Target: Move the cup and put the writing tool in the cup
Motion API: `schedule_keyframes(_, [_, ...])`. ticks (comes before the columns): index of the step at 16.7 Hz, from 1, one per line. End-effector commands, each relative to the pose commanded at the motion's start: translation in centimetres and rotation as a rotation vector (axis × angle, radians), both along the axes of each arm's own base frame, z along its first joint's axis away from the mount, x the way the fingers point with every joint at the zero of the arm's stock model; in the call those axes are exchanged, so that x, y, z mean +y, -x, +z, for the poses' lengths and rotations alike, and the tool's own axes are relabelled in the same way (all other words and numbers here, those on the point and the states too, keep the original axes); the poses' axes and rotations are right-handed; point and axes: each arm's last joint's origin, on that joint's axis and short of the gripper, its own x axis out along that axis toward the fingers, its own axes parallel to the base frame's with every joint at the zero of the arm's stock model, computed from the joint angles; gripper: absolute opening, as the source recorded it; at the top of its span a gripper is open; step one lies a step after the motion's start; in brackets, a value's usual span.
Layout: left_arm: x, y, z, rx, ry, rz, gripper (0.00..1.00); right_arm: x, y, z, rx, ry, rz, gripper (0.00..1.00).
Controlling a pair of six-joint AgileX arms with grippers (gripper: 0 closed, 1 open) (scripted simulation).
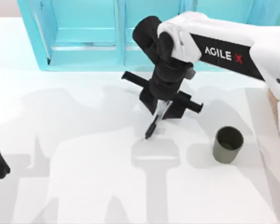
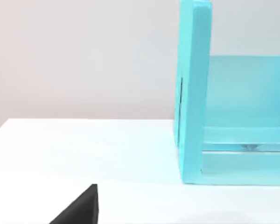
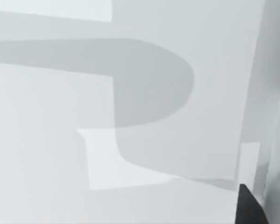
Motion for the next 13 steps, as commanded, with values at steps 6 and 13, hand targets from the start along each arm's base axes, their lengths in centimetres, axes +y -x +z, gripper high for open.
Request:
schedule_keyframes(6, [0.0,0.0,0.0,0.0,0.0,0.0,1.0,0.3,4.8,5.9,-0.011,-0.006,0.001,0.0])
schedule_keyframes(13, [0.0,0.0,0.0,0.0,0.0,0.0,1.0,0.1,9.9,10.0,-0.001,-0.001,0.0,0.0])
